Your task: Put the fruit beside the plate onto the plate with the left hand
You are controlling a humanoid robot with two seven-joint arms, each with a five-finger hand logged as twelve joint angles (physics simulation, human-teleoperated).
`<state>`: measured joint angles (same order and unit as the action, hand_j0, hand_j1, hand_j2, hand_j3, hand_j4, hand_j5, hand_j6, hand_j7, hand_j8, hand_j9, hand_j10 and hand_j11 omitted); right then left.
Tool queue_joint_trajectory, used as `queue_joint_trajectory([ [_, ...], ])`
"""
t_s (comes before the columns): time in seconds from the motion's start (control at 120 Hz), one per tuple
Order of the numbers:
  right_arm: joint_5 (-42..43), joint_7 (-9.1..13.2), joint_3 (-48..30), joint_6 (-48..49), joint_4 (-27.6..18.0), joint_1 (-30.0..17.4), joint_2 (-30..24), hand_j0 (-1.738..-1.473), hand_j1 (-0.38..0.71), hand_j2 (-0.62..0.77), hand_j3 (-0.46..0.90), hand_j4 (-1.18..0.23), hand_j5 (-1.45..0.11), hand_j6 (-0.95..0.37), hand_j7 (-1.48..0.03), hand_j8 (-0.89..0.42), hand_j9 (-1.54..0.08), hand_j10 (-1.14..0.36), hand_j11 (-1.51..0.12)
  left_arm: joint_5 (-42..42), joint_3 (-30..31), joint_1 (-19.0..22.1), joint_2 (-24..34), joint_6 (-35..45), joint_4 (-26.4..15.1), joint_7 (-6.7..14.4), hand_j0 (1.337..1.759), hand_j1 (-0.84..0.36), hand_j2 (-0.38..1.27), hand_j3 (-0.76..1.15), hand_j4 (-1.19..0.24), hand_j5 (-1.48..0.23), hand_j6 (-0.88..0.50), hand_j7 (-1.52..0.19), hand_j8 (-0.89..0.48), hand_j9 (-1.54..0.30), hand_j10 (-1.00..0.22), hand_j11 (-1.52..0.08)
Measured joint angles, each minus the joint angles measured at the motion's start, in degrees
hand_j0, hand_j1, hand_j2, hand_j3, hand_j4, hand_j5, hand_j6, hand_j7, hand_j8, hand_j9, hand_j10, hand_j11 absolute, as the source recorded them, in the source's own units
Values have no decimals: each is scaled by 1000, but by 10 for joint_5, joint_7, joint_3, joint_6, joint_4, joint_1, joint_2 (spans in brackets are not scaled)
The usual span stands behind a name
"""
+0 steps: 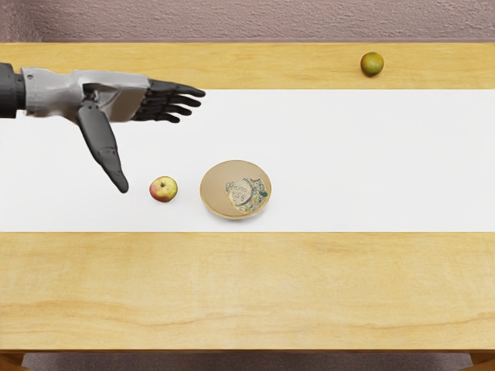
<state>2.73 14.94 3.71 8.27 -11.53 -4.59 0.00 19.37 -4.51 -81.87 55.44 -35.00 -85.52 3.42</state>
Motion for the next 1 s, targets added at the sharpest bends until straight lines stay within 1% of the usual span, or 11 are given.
queue_joint_trajectory([
  [0.183, 0, 0, 0, 0, 0, 1, 0, -1658, -349, 0, 0, 0, 0, 0, 0, 0, 0, 0, 0, 0, 0, 0, -4, 0, -1, 5, 1658, 326, 5, 0, -23, -27, -23, -27, -23, -27, -22, -26],
  [0.275, 0, 0, 0, 0, 0, 1, 0, -1658, -349, 0, 0, 0, 0, 0, 0, 0, 0, 0, 0, 0, -1, -2, -21, 0, 0, 33, 1658, 326, 5, 0, -23, -27, -23, -27, -23, -27, -22, -26],
  [0.317, 0, 1, -1, 0, 0, 3, 0, -1658, -349, 0, 0, 0, 0, 0, 0, 0, 0, 0, 0, 1, -1, -21, -44, 0, 3, 66, 1658, 326, 5, 0, -23, -27, -23, -27, -23, -27, -22, -26],
  [0.408, 0, 0, 0, 0, 0, 5, 0, -1658, -349, 0, 0, 0, 0, 0, 0, 0, 0, 0, 0, 20, -1, -90, -101, 0, 14, 184, 1658, 326, 5, 0, -23, -27, -23, -27, -23, -27, -22, -26],
  [0.442, 0, 0, 0, 0, 0, 5, 0, -1658, -349, 0, 0, 0, 0, 0, 0, 0, 0, 0, 0, 38, -1, -101, -123, 0, 16, 220, 1658, 326, 5, 0, -23, -27, -23, -27, -23, -27, -22, -27],
  [0.492, 0, 1, 0, 0, 0, 5, 0, -1658, -349, 0, 0, 0, 0, 0, 0, 0, 0, 0, 0, 81, -1, -109, -149, 9, 18, 257, 1658, 325, 4, 0, -23, -27, -23, -27, -23, -27, -22, -27],
  [0.55, 0, 0, 0, 0, 0, 5, 0, -1658, -349, 0, 0, 0, 0, 0, 0, 0, 0, 0, 0, 139, 1, -104, -150, 39, 17, 282, 1658, 324, 4, 0, -23, -27, -24, -27, -23, -27, -23, -27],
  [0.633, 0, 0, 0, 0, 0, 6, 0, -1658, -349, 0, 0, 0, 0, 0, 0, 0, 0, 0, 0, 215, 4, -98, -168, 83, 2, 301, 1658, 324, 5, 0, -23, -28, -24, -28, -24, -28, -23, -27],
  [0.7, 0, 0, 0, 0, 0, 6, 0, -1658, -349, 0, 0, 0, 0, 0, 0, 0, 0, 0, 0, 275, 5, -46, -188, 126, -10, 308, 1658, 324, 5, 0, -24, -28, -25, -28, -24, -28, -23, -28],
  [0.85, 0, 0, 0, 0, 0, 6, 0, -1658, -349, 0, 0, 0, 0, 0, 0, 0, 0, 0, 0, 383, 7, 19, -220, 214, -15, 314, 1658, 323, 5, 0, -25, -30, -26, -29, -26, -29, -25, -29],
  [1.0, 0, 0, 0, 0, 0, 5, 0, -1658, -349, 0, 0, 0, 0, 0, 0, 0, 0, 0, 0, 426, 9, 58, -239, 255, -1, 315, 1658, 320, 6, 0, -28, -33, -29, -33, -29, -33, -27, -33],
])
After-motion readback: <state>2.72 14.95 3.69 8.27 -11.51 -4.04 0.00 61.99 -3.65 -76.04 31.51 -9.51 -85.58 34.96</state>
